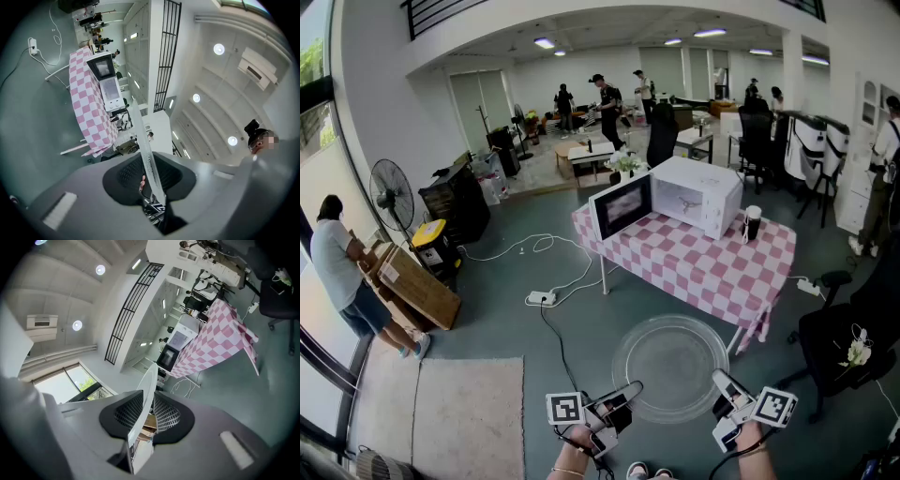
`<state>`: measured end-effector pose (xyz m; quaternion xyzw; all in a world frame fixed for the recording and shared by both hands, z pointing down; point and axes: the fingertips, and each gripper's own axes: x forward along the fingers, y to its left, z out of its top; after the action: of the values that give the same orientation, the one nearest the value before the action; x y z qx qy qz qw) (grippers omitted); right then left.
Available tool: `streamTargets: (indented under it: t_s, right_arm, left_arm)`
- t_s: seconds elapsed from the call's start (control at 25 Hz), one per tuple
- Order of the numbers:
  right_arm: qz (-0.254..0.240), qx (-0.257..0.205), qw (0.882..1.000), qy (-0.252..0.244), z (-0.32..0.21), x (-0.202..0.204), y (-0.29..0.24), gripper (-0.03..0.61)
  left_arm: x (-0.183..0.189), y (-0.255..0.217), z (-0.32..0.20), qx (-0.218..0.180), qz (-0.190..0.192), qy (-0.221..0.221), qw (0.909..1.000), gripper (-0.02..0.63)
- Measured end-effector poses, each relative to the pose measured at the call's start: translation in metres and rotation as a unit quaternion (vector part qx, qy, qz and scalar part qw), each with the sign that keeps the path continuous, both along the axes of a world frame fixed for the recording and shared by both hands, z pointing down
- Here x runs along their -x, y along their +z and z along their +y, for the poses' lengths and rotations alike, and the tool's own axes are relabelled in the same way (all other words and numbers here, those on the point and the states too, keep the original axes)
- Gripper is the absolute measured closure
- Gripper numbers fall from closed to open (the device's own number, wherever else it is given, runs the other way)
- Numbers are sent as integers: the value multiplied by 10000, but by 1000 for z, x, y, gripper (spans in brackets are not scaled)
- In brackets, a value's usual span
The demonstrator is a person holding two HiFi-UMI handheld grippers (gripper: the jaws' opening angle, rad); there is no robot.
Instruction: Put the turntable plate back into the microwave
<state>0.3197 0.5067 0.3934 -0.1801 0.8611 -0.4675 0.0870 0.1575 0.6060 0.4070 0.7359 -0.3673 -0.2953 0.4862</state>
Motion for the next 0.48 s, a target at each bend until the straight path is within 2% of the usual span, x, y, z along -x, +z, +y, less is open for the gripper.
streamTargets:
  t_s: [0.12, 0.28, 0.4, 0.48]
  right_arm:
    - [87, 334, 9993, 148, 2, 2, 6, 503]
    - [-3, 324, 9994, 106, 4, 10, 3, 503]
    - [-14, 151, 9999, 23, 2, 16, 3, 503]
    - [114, 248, 9996, 102, 2, 16, 9, 502]
  left_arm:
    - [5, -3, 1, -20, 34, 10, 10000, 560]
    - [10, -2, 1, -34, 44, 38, 10000, 560]
    - [14, 2, 1, 22, 91, 29, 10000, 560]
    - [17, 3, 0, -35, 50, 42, 10000, 560]
